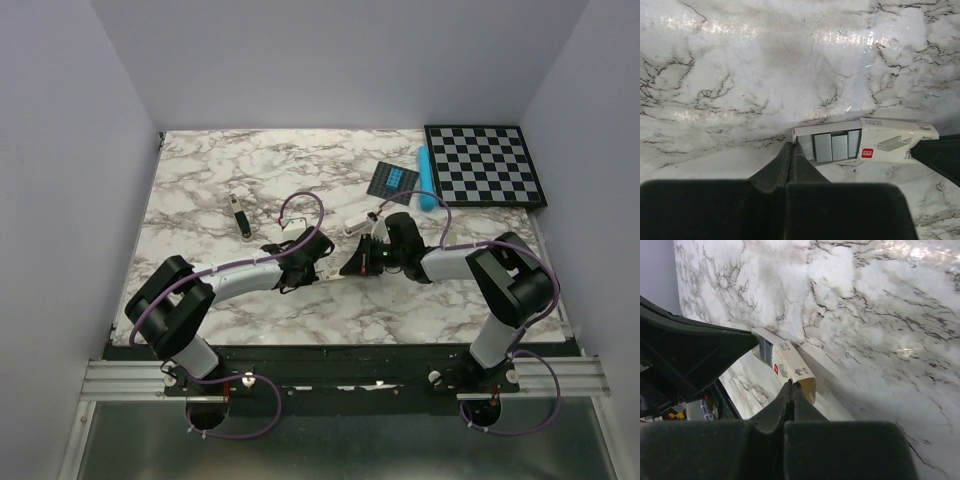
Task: Load the staples into the stapler
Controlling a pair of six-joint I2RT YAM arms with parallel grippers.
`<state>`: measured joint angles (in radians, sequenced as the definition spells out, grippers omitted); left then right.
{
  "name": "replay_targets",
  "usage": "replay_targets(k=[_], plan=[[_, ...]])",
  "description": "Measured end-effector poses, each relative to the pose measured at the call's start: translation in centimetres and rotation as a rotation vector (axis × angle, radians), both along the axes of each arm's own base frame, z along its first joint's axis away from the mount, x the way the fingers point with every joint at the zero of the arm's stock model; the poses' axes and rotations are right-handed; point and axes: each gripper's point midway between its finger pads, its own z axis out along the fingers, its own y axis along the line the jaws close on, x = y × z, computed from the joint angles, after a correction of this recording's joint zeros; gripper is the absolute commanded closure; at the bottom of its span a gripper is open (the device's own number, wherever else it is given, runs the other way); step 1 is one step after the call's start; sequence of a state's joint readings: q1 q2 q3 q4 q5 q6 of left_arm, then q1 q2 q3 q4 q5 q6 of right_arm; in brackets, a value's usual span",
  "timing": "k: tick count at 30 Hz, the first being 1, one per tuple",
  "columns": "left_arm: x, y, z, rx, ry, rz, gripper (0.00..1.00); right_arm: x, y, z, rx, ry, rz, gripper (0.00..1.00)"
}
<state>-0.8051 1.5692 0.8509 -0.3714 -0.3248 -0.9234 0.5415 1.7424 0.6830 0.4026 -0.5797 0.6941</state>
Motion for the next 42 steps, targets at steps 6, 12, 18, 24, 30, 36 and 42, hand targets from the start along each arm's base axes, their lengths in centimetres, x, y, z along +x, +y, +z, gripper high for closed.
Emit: replay_targets(k=[6,12,18,24,30,36,42], plan=[[-0.1,0.1,0.0,0.007,0.002,-0.003,1.0,0.4,-1.3,-0.2,-0.028,-0.003,-0.023,0.99],[-0.2,0.3,-0.1,0.018,0.006,-0.011,1.0,0.4,-2.4,-0.8,-0.051,0.009,-0.037,0.99],[-0.2,0.4,0.0,0.024,0.008,-0.017,0.86,0.4,-2.7,-0.9,-0.062,0.003,-0.033,0.89],[-0.1,0.4,0.9,0.011,-0.011,-0.019,0.65,0.3,-3.2,-1.3,-0.091,-0.004,-0.034,0.69],[0.7,0.4,4.1,-0.054,-0.085,-0.002,0.4,0.7,-3.7,-0.3,-0.113,-0.052,-0.056,0.46],[1.9,1.8,7.0,-0.114,-0.155,0.048,0.1,1.0,-4.7,1.1,-0.15,-0.111,-0.084,0.18],[3.4,7.0,8.2,-0.126,-0.18,0.166,0.01,0.9,-6.1,3.3,-0.185,-0.211,-0.115,0.0]])
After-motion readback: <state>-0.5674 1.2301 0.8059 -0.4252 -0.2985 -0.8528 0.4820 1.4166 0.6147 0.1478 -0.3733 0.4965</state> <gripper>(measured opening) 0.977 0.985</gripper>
